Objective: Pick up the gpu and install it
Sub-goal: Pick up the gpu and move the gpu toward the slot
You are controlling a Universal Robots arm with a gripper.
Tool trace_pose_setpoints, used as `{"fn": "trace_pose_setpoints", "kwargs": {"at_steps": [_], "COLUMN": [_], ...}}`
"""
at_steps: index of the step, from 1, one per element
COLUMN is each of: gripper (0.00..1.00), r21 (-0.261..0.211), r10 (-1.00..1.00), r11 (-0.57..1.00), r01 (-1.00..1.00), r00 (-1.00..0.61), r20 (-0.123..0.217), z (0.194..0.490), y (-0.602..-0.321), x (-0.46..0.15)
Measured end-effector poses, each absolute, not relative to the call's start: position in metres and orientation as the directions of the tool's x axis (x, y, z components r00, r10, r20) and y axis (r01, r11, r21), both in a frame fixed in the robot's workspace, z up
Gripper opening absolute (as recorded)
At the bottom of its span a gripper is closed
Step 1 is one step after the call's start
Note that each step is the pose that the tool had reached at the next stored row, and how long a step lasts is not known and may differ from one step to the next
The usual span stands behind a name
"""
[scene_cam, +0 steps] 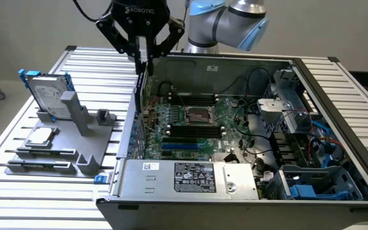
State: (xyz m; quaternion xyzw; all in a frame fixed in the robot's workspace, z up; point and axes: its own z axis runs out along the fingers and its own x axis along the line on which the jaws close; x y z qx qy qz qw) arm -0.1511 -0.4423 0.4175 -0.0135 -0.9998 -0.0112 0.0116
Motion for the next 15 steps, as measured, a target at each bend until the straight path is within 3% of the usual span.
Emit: {"fn": "trace_pose_setpoints", "kwargs": {"at_steps": [15], "gripper": [0.27], "r21": [0.01], "r10": [0.027], "r11": [1.0], "r01": [0.027], "r00": [-0.999], "r20": [0.023], "z": [0.39], "y": [-0.43], "x": [-0.083]}}
